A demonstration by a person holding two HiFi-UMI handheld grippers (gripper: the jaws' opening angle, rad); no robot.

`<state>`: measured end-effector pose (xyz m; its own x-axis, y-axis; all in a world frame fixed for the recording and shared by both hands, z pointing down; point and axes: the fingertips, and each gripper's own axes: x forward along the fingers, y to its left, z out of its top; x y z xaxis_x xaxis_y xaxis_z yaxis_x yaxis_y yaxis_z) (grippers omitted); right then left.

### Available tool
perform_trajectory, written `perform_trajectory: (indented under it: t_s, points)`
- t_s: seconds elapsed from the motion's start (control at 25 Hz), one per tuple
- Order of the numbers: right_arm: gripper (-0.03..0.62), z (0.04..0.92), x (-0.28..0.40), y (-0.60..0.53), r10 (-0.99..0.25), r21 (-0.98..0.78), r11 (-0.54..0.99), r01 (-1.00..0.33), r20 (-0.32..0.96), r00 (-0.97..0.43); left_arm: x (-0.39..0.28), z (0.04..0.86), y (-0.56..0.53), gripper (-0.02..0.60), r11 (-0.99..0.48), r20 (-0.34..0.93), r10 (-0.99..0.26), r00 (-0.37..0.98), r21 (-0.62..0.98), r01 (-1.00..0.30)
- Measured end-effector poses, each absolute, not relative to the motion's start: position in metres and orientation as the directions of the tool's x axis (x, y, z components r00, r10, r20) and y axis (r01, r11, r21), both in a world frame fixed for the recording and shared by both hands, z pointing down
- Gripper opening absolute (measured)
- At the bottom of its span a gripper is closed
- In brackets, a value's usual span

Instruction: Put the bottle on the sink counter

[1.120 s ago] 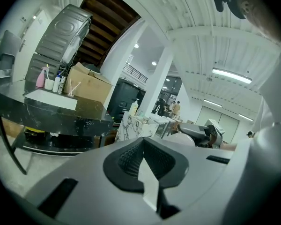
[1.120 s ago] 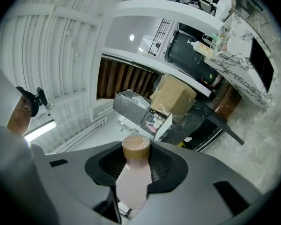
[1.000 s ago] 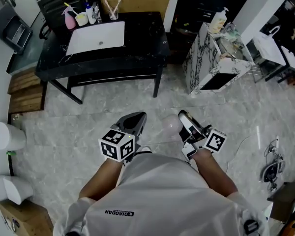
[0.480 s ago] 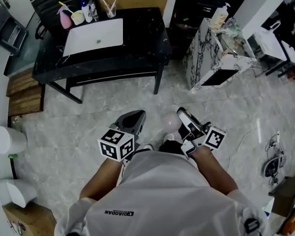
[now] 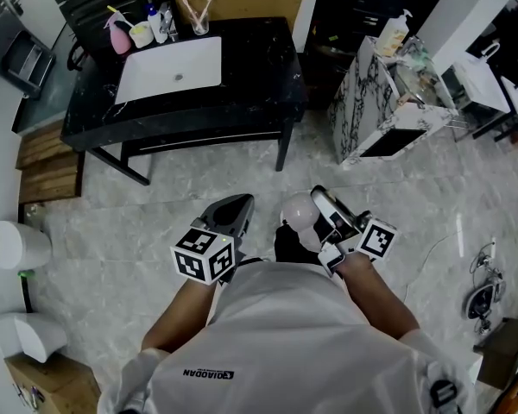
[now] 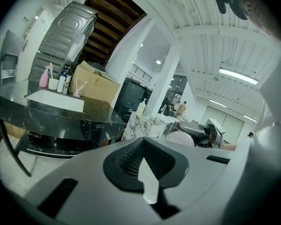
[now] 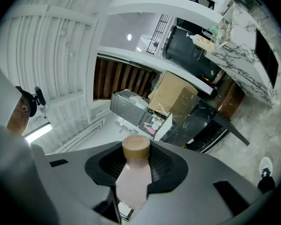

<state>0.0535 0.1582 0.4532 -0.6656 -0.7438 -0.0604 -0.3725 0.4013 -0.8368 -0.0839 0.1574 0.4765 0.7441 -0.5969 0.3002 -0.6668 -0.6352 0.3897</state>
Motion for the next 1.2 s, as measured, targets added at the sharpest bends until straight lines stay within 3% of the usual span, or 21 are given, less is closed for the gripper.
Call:
perform_trajectory:
  t_s: [1.2]
  points:
    - [0.152,0.451,0.118,-0.033,-0.715,-0.846,0.419,-0.33,-0.084,-0.694,-0.025,0.473,-0.02,0.012,-0.587,0.334,-0.643,0.69,0.365,-0.723]
